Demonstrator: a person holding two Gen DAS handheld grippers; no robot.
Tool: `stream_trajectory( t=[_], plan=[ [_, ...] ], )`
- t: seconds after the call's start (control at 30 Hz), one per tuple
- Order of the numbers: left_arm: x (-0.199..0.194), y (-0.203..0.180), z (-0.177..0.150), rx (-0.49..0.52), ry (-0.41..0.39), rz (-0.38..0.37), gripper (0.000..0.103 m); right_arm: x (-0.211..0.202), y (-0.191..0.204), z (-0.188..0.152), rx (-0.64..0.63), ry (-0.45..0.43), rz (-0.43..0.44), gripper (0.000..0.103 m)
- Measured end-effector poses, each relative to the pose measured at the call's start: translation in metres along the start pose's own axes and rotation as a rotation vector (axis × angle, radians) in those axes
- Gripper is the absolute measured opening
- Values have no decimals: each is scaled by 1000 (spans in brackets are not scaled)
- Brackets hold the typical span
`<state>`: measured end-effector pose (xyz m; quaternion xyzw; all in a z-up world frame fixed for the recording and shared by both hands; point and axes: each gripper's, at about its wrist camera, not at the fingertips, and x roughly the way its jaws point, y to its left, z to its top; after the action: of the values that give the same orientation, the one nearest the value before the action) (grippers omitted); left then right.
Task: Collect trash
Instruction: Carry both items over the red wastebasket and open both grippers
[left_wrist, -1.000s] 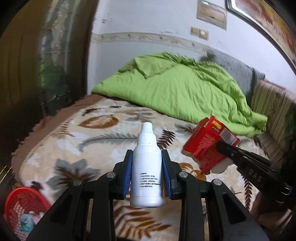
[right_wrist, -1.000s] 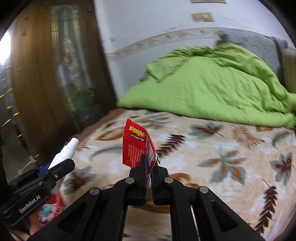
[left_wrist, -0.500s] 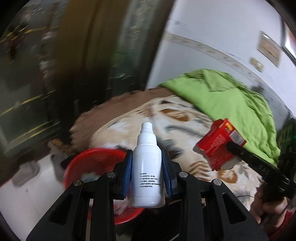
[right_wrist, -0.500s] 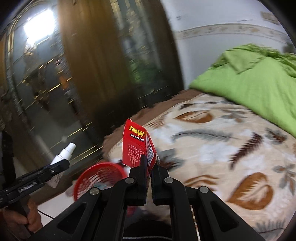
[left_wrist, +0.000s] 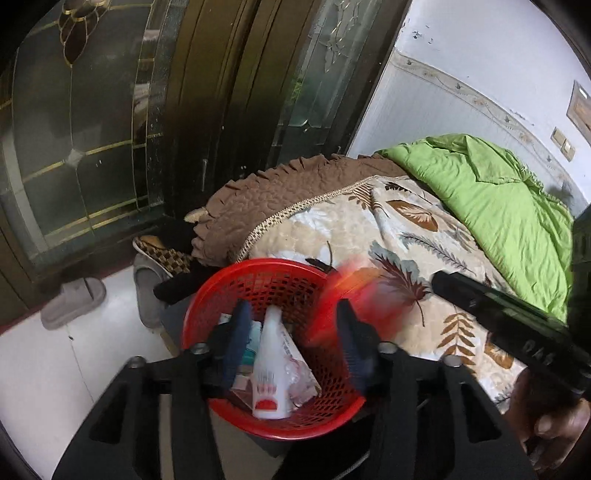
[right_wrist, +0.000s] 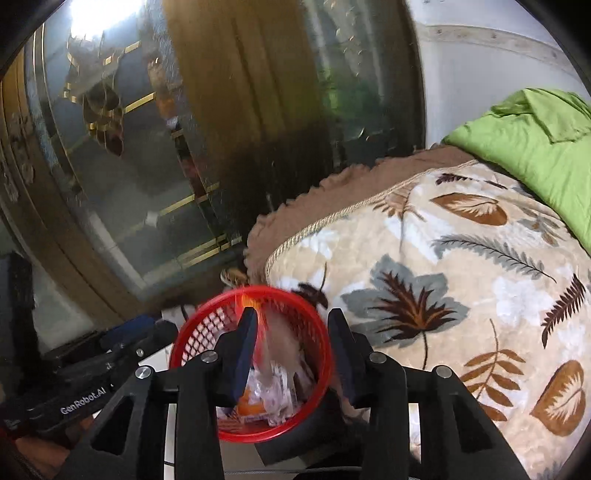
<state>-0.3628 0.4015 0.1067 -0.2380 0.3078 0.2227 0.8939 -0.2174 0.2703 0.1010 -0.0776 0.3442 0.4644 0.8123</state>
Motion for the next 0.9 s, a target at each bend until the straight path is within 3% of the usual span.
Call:
stream_trajectory(
  t=[0.2,0.5,0.67,0.83,0.9],
  plan=[
    [-10,-34,6,124,-64,-44,53,-51,-34,8,76,-109,-62,44],
    [-24,-168,6,378,-99,-260,60,-166,-107,-9,241,-268,-267,58],
    [-42,-234,8,463,-125,-380,61,-246,-145,-19,325,-383,-398,63],
    [-82,-305,17,550,-199,-508,61,-336,-169,-28,381,-527,-562,67],
    [-102,-325,19,565,-225,-566,68,-361,-171,-31,374,-559,-616,70]
  ],
)
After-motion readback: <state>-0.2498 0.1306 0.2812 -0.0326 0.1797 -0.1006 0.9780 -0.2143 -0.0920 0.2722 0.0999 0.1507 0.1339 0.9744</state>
